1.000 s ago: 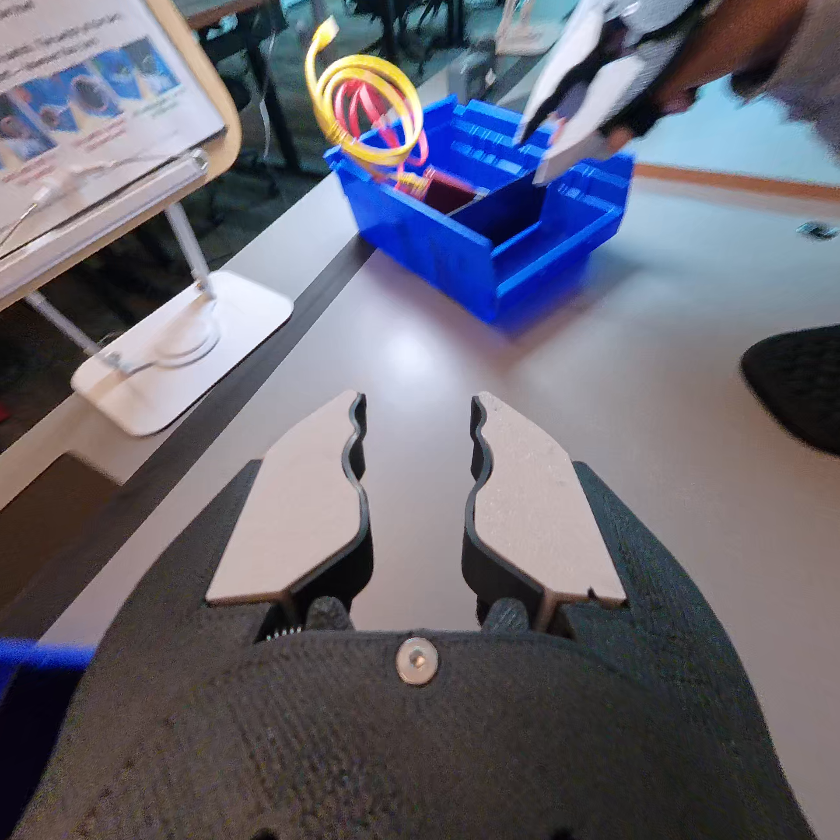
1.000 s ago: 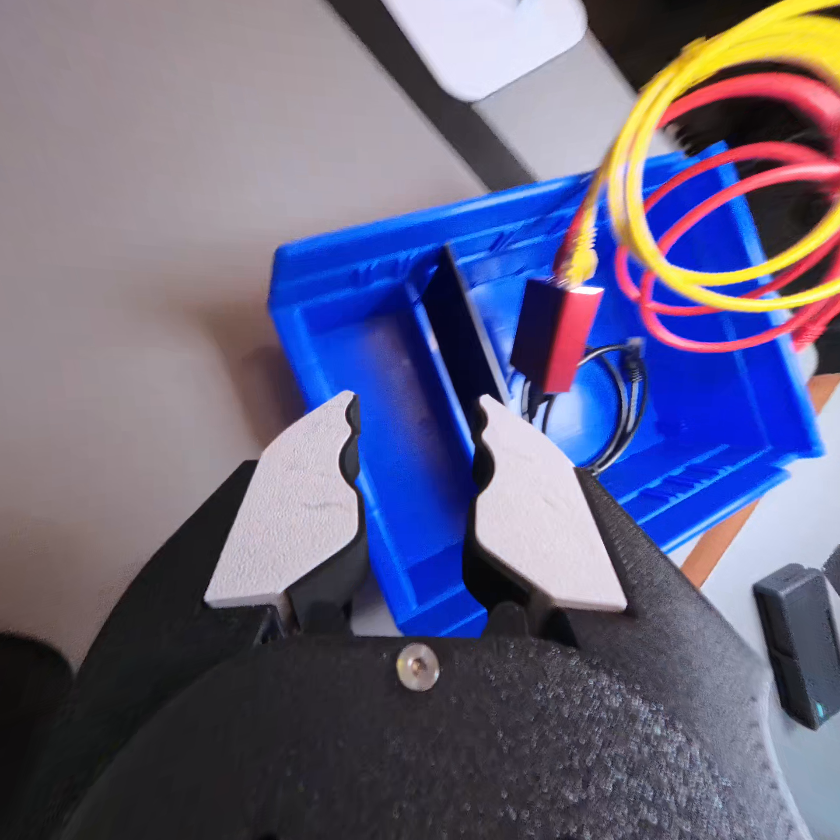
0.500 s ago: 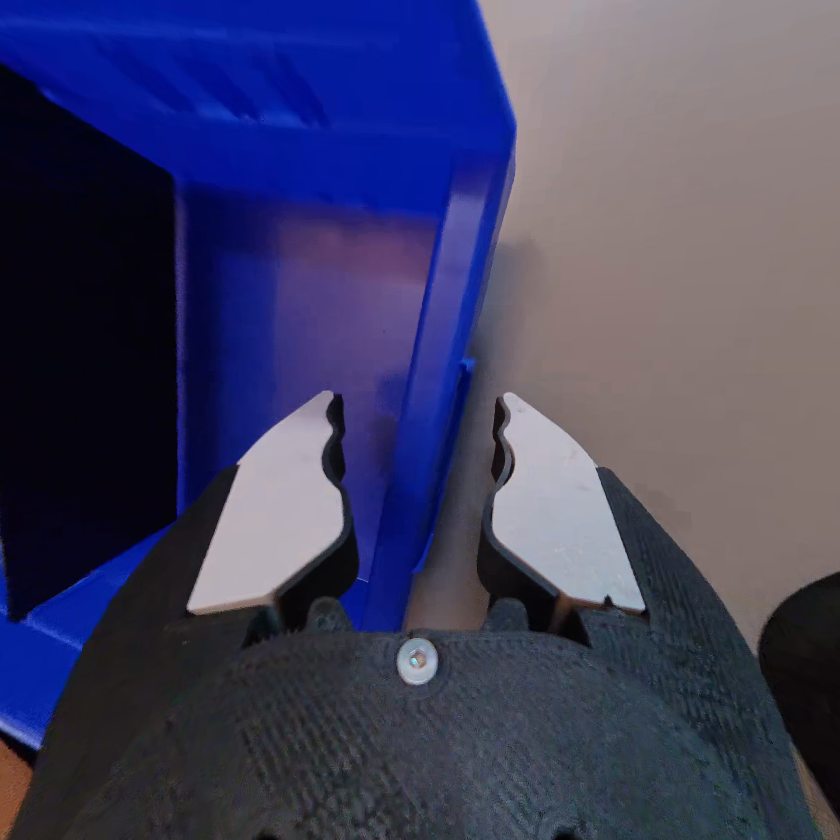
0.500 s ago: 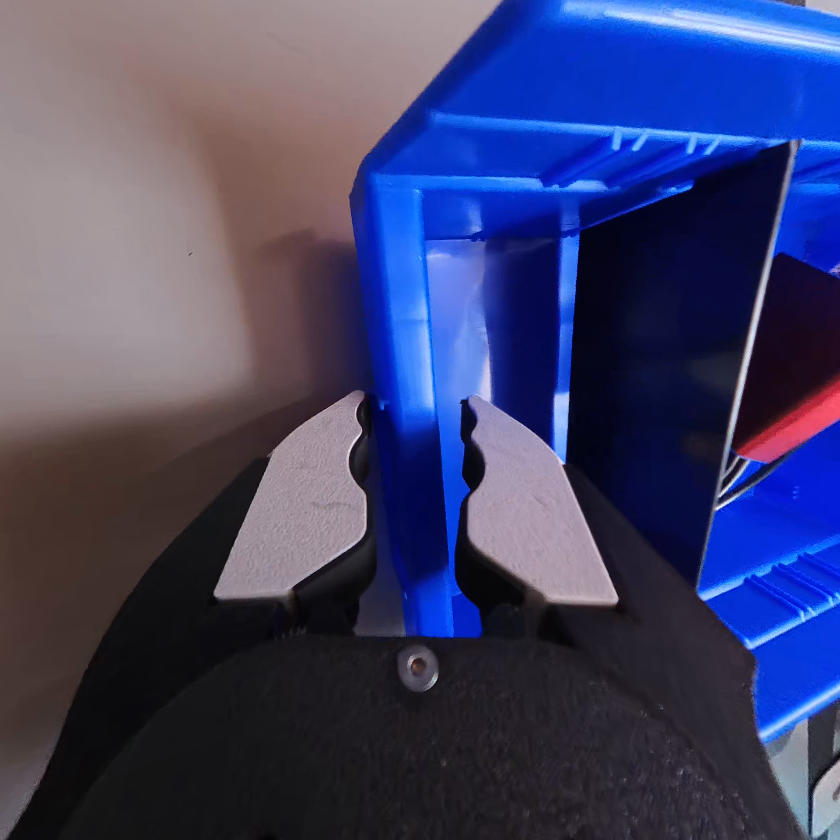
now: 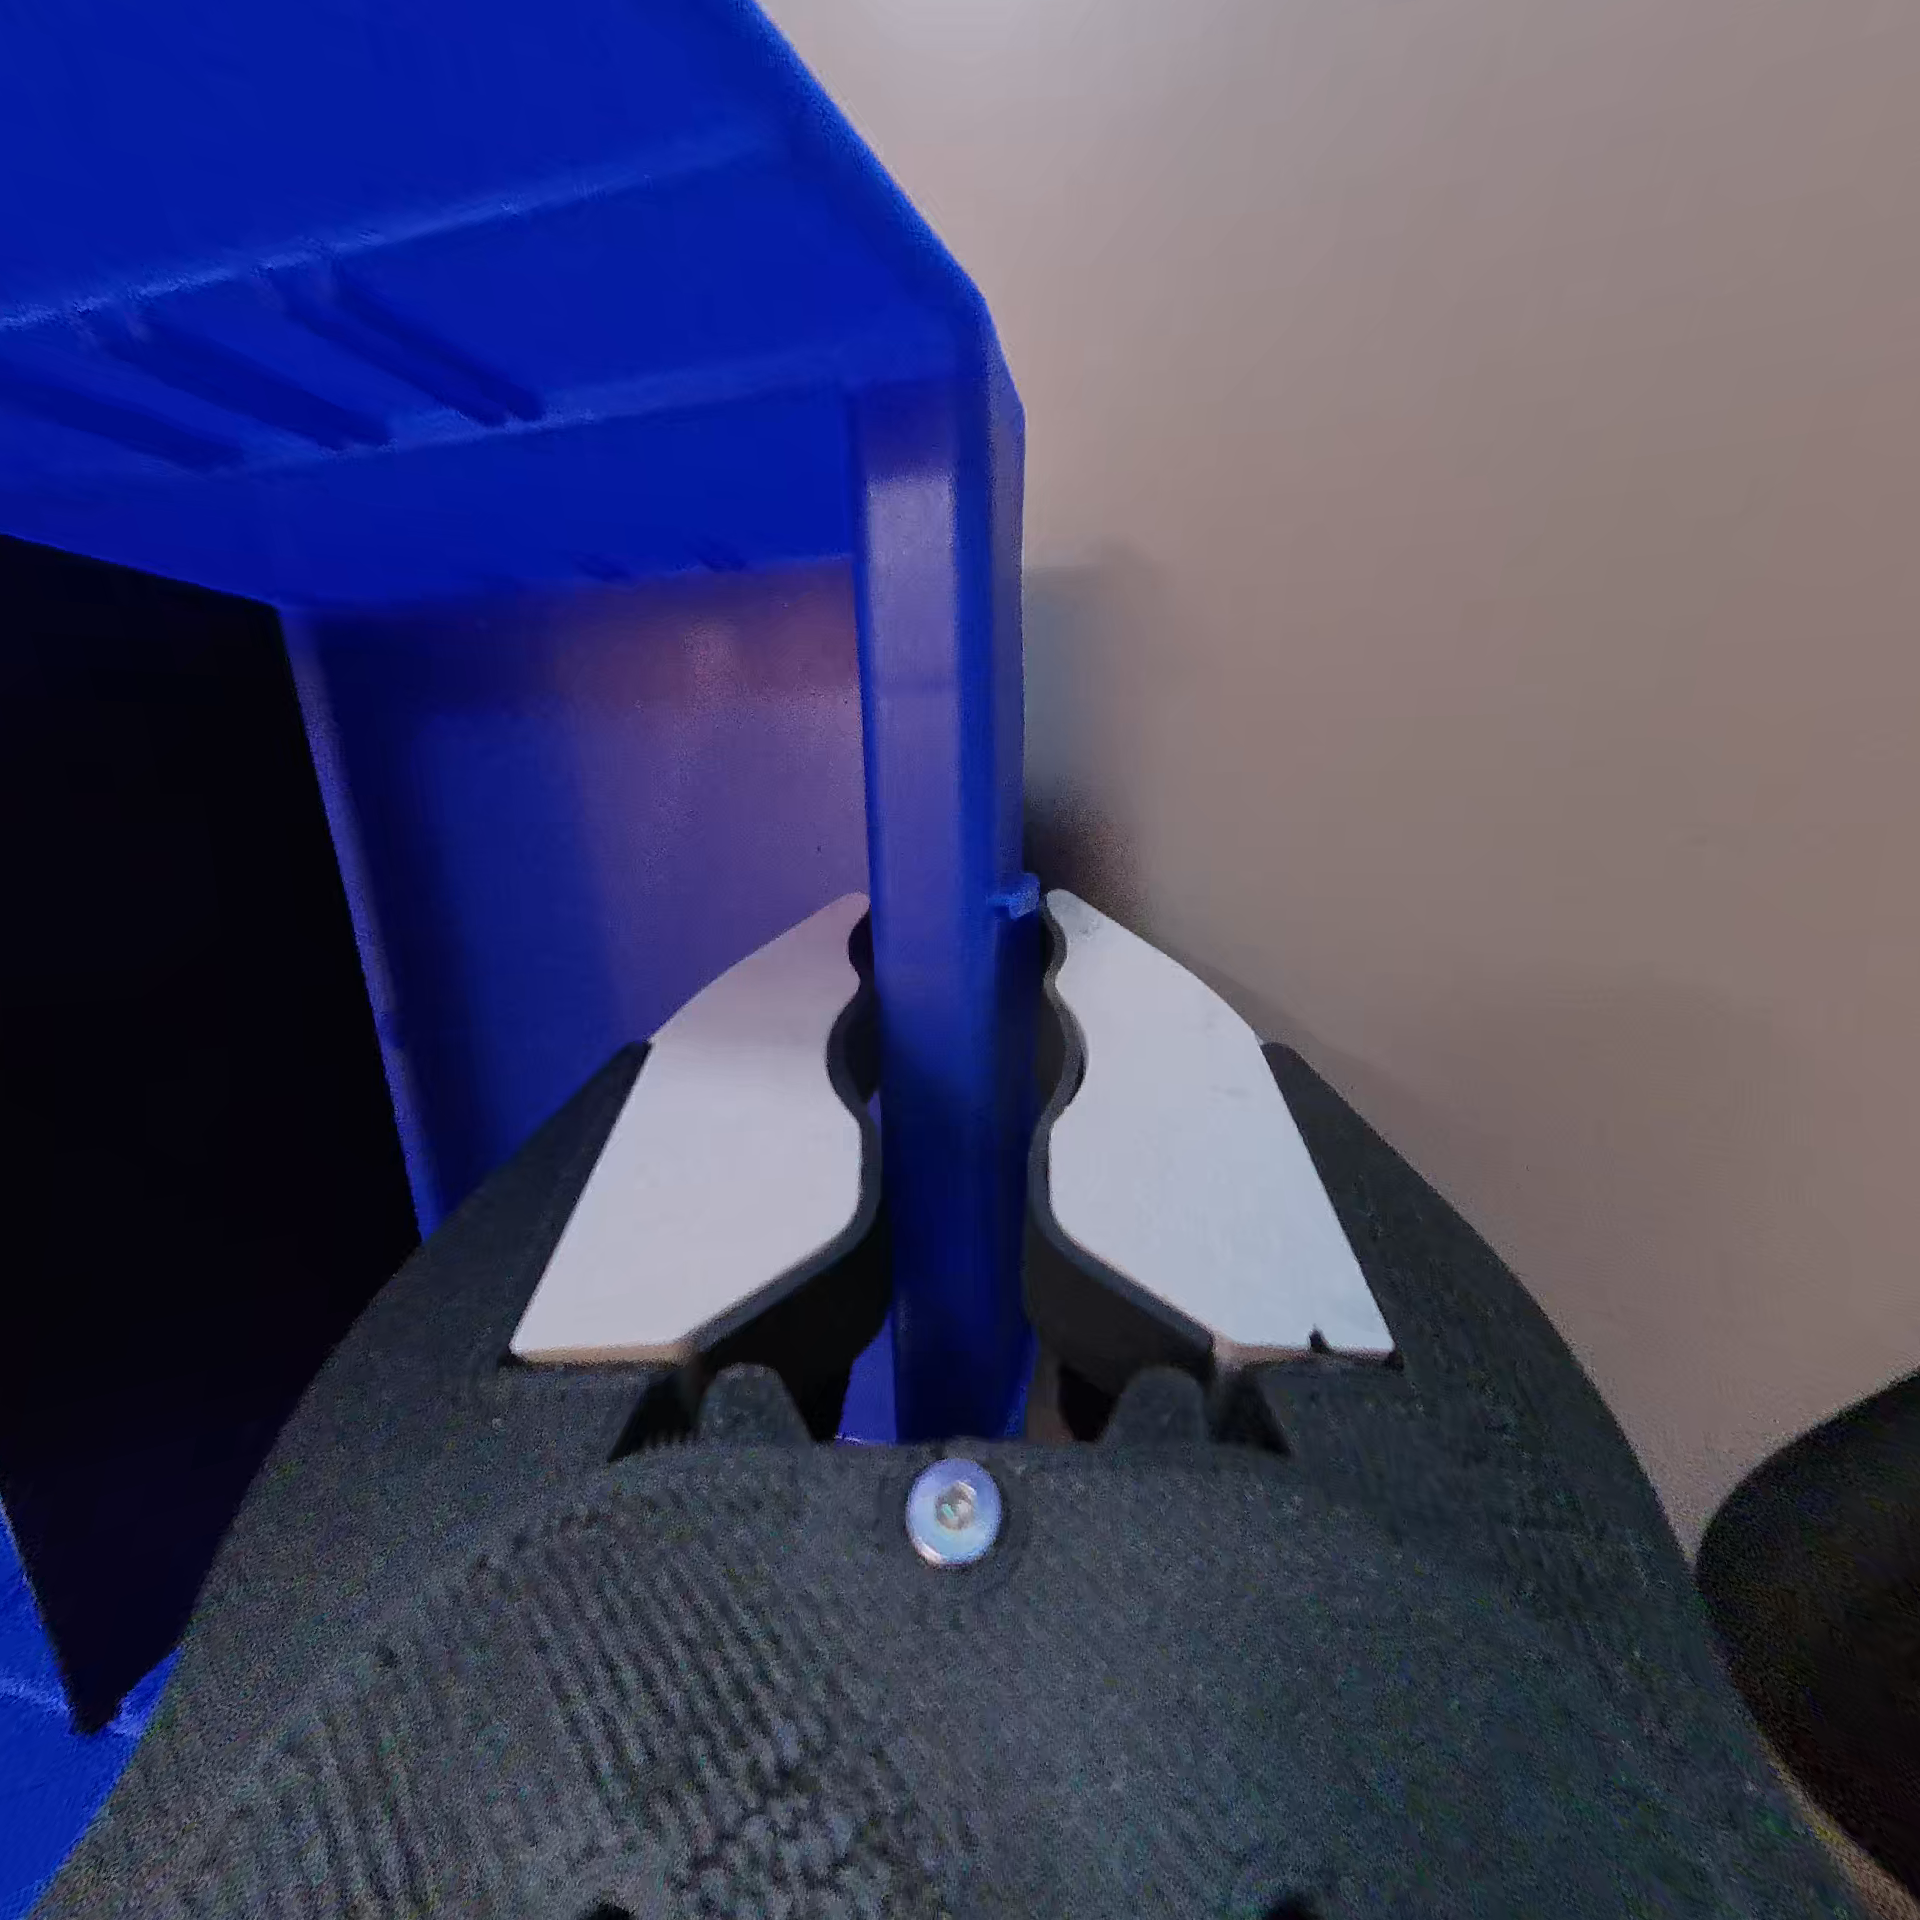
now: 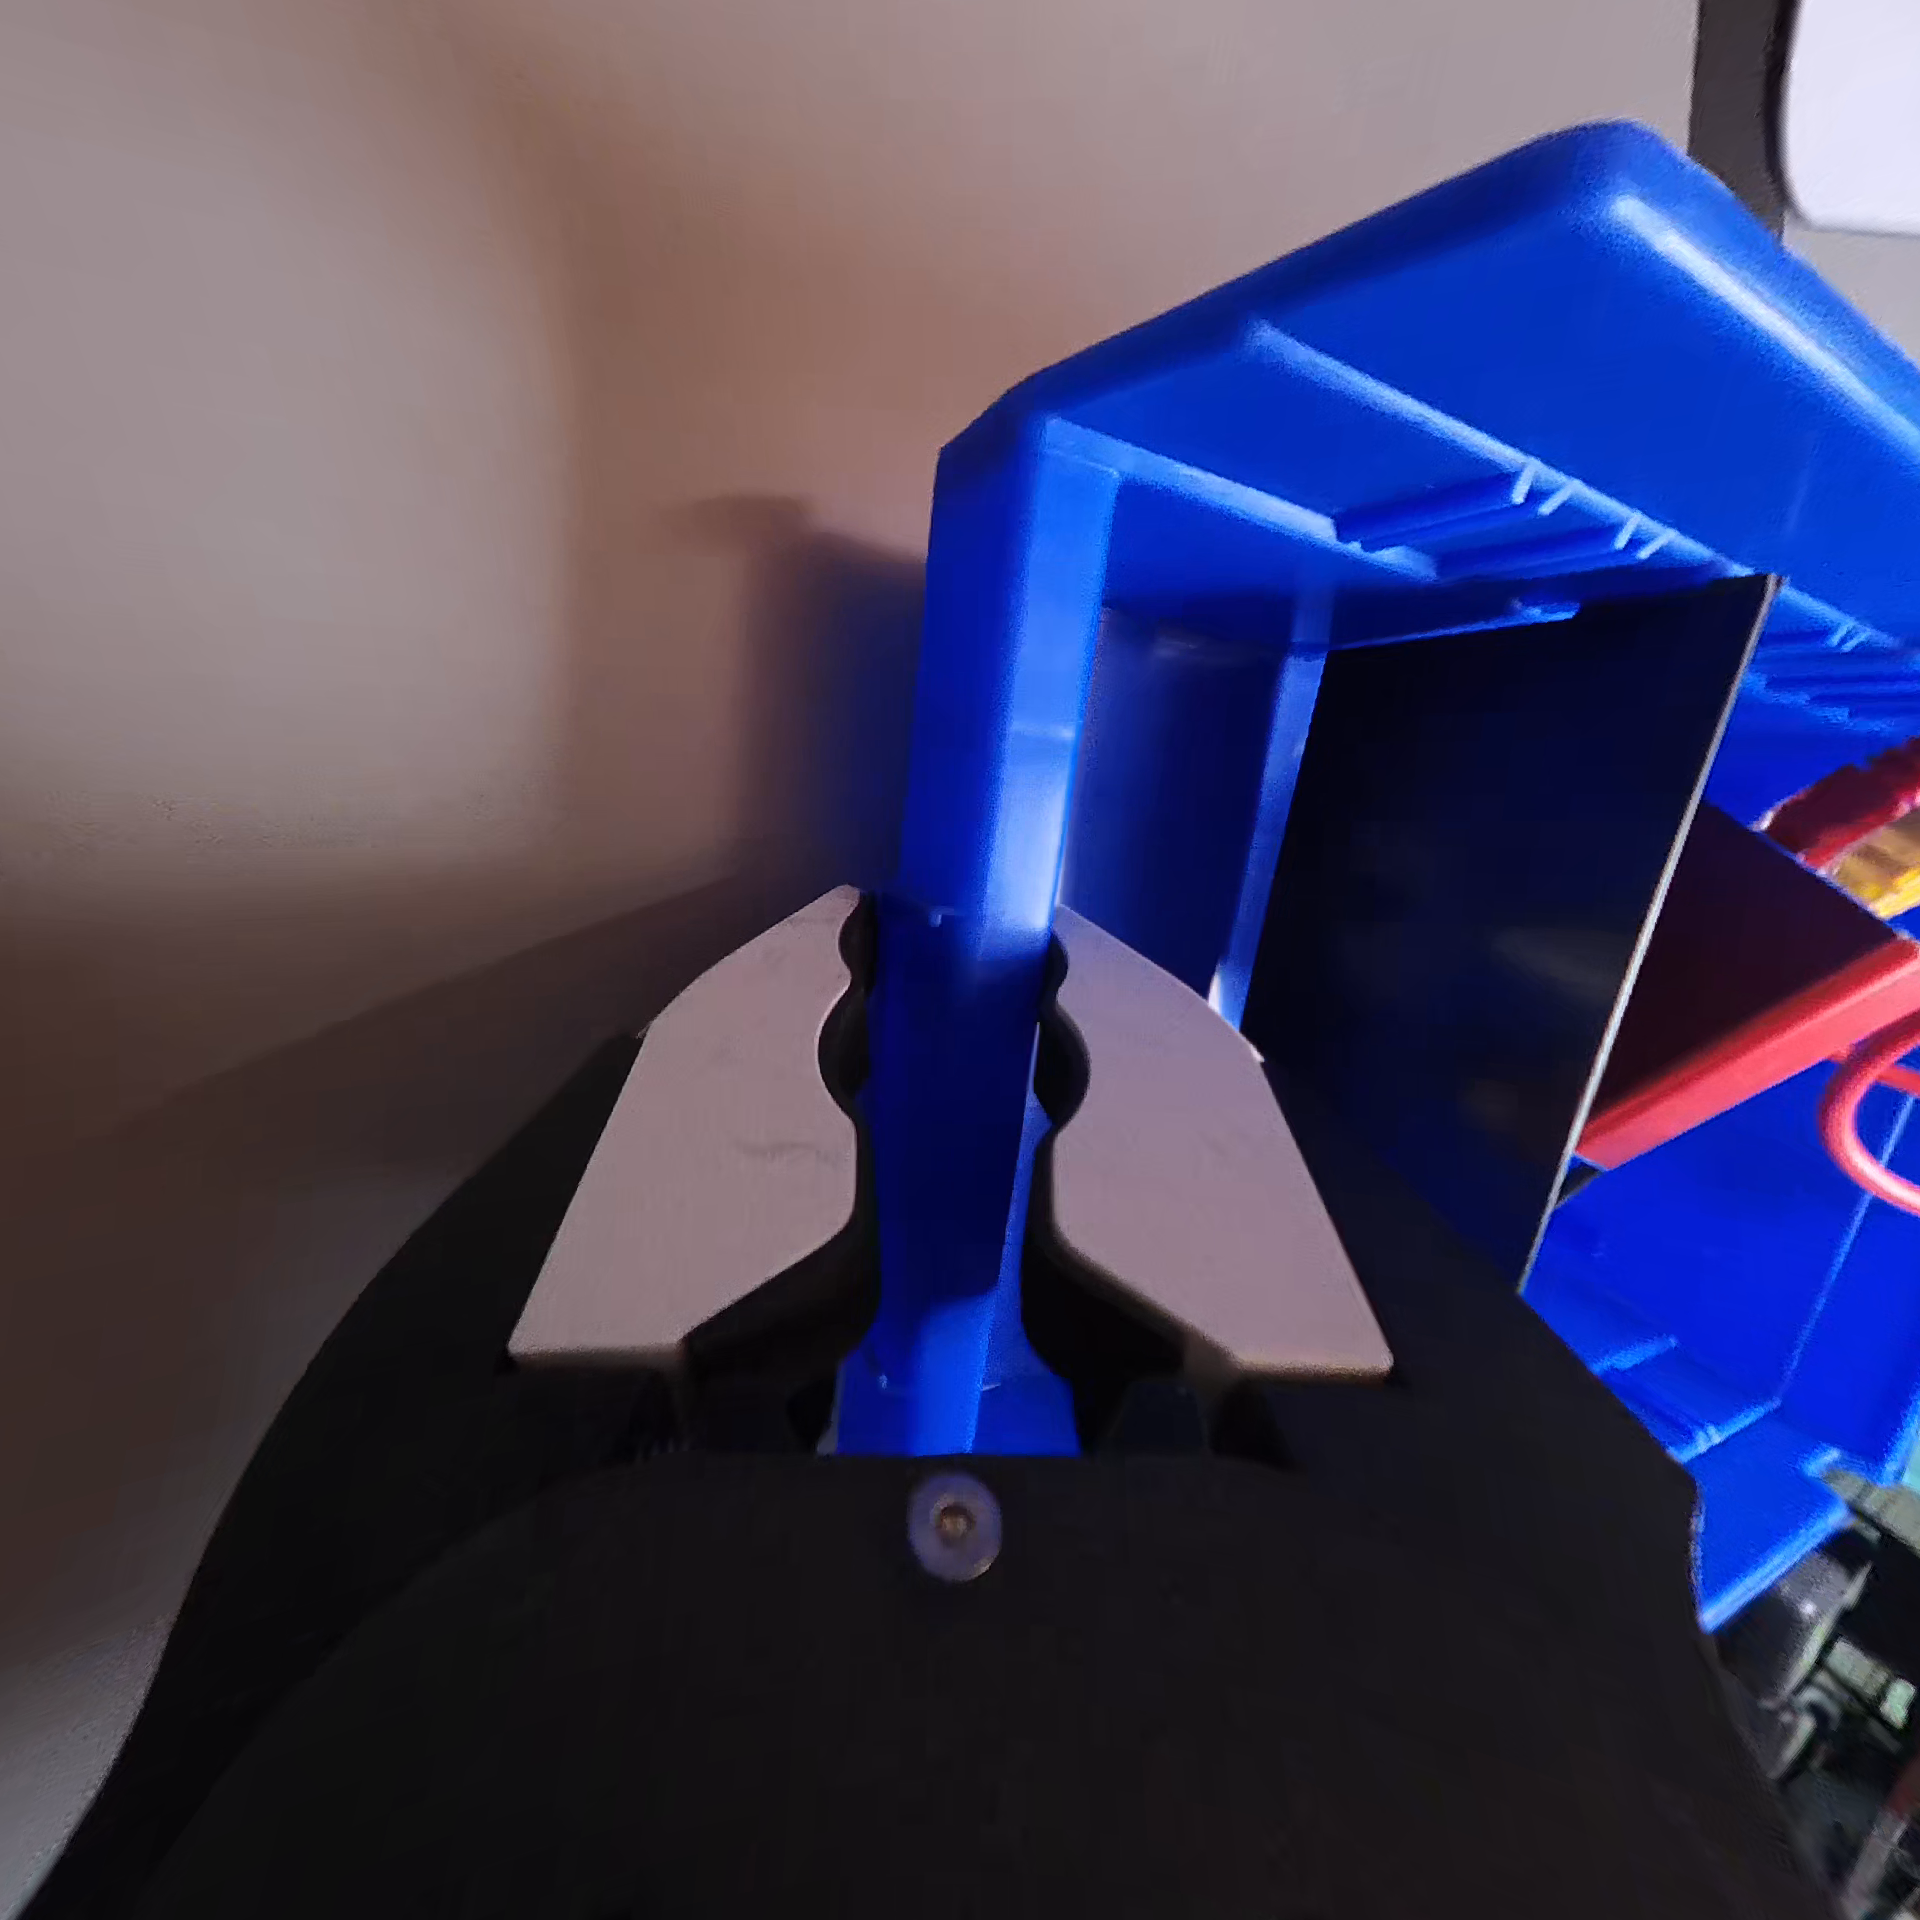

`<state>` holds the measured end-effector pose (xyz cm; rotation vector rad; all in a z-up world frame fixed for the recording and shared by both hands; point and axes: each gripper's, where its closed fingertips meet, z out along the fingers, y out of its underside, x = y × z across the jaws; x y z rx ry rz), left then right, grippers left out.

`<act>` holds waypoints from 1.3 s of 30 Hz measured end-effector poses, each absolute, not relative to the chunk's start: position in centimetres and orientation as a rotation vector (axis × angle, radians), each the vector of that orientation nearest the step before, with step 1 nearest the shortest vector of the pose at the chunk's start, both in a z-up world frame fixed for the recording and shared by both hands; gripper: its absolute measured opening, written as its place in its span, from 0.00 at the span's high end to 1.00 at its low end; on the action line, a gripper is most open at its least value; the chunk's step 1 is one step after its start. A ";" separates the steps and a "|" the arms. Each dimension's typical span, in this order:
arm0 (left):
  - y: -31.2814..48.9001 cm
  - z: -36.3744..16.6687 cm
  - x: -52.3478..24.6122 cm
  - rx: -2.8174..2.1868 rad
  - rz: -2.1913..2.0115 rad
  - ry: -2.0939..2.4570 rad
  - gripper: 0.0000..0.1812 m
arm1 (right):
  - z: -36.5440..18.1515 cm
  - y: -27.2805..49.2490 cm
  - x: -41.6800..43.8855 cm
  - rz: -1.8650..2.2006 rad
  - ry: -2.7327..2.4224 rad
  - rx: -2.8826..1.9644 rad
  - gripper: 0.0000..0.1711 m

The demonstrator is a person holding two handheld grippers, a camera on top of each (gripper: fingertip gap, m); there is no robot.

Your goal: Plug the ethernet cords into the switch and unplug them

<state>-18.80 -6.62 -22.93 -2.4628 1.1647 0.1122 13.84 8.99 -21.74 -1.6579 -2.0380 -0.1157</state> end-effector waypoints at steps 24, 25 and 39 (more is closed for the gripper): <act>-4.4 -14.9 1.8 -1.918 -0.515 0.754 0.71 | -12.5 2.5 21.8 0.340 -0.757 -1.703 0.70; -3.8 -15.3 2.7 -1.934 -0.498 0.727 0.70 | -13.4 2.8 21.2 0.380 -0.760 -1.746 0.68; 2.6 -16.7 5.9 -1.895 -0.299 0.313 0.84 | -15.9 6.3 22.9 0.354 -0.561 -1.842 0.92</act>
